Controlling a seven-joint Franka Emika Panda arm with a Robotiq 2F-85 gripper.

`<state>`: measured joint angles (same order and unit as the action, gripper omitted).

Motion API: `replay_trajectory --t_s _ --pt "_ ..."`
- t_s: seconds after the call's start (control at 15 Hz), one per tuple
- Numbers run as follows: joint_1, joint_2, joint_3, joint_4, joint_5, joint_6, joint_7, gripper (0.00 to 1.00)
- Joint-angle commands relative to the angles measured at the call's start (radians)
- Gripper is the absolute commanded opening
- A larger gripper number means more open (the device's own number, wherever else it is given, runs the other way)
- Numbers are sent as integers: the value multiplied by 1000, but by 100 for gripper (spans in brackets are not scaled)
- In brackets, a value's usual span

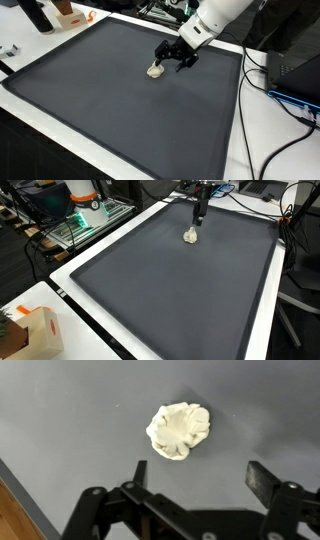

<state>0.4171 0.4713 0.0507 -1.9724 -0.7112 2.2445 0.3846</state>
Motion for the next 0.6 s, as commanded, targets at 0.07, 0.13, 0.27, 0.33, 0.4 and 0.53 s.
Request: replay_trajectory --t_s 0.07,0.13,0.27,0.33,0.4,0.53 --pt "-22 -44 22 -53 -3 10 17 100" --pt "-26 -51 25 -58 2 15 16 100" --pt "-32 -62 28 -66 4 18 17 100" --pt "-37 -70 30 -73 8 20 16 100" --pt "-41 -77 33 -78 11 23 15 100" --pt "-53 -91 41 -89 24 36 3 100"
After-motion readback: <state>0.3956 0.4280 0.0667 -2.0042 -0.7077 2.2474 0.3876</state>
